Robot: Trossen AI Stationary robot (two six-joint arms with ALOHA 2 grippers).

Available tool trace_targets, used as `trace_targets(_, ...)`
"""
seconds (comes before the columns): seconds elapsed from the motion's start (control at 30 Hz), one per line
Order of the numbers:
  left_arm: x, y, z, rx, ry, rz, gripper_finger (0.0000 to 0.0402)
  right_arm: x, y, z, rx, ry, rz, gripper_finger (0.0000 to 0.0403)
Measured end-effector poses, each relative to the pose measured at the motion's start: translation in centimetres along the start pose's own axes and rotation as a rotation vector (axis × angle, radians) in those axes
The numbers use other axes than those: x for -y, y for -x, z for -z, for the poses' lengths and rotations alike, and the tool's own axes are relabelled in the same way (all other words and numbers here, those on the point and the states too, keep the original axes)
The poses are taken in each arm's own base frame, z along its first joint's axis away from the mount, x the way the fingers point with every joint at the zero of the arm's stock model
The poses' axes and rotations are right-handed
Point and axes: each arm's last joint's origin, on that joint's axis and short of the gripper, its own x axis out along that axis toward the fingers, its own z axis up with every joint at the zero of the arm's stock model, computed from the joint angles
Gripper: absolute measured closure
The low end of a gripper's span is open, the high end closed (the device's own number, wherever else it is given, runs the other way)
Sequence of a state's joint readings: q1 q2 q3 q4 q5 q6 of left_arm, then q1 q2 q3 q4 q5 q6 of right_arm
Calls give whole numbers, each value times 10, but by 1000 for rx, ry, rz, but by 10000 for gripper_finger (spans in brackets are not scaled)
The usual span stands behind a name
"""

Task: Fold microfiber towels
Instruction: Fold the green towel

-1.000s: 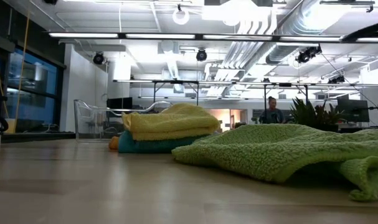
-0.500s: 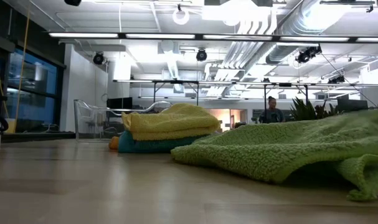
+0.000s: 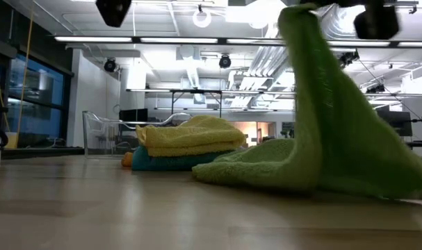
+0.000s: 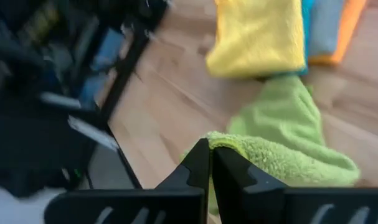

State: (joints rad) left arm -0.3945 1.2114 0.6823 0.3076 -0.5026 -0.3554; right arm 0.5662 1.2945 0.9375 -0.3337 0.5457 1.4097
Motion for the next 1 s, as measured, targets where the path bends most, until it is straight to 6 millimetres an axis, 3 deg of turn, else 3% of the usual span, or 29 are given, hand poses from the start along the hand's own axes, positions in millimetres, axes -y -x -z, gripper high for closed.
trace_targets(0.33,-5,-41,24,0,-96,-93,186,-7,-15,-35,132,-129,-84,402)
trace_targets(0.6,12,-90,33,-21,-280,-214,186,-5,-18,-45,198,-180,-70,403)
trace_targets(0.8,22,-126,35,-14,-217,-286,186,-4,-19,-47,215,-189,-61,403)
trace_targets(1.0,18,-139,38,-89,-120,-361,186,-3,-19,-47,227,-180,-52,403)
